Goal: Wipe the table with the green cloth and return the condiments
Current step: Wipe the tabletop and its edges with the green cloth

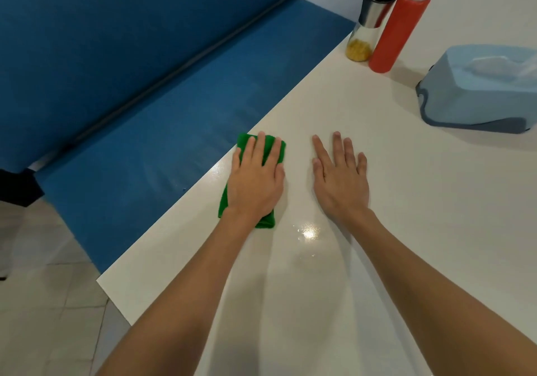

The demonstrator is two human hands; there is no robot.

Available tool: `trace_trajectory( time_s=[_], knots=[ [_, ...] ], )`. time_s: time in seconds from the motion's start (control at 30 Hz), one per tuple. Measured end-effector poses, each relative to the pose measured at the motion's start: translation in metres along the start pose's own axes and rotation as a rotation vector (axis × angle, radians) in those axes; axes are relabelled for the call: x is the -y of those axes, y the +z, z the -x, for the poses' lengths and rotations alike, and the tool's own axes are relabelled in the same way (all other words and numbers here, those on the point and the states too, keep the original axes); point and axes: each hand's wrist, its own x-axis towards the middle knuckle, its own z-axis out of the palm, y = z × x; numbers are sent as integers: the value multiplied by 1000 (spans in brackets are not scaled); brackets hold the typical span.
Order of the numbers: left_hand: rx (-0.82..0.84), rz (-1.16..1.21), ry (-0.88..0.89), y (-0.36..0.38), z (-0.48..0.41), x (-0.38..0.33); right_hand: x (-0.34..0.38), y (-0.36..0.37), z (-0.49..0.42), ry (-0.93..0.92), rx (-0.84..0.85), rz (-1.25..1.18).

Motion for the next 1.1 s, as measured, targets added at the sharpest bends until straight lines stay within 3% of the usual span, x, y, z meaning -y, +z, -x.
trace_trajectory(
  time_s=[0.13, 0.2, 0.37, 0.47, 0.57, 0.63, 0.77, 0.93, 1.1],
  knots=[
    [99, 17, 345, -9, 62, 25, -1, -2, 1, -1, 15, -4],
    [154, 19, 434, -18, 86, 55, -1, -2, 1, -1, 8, -14],
    [145, -4, 258, -27, 69, 98, -3, -11, 4, -29, 54, -130],
    [77, -10, 46, -17, 29, 81, -16, -29, 9, -2, 18, -281],
    [35, -68, -111, -4, -3, 36, -45, -40, 18, 102, -59, -190],
    [16, -73, -82, 1, -8, 0, -63, -38, 29, 165, -25, -109],
    [47, 36, 143, 7, 20, -56, -81, -25, 53, 175, 47, -30],
    [96, 45, 458, 1, 73, -18, -82, -19, 53, 161, -2, 7],
    [100, -36, 286, -8, 61, 39, -82, -18, 54, 165, -14, 18]
  ],
)
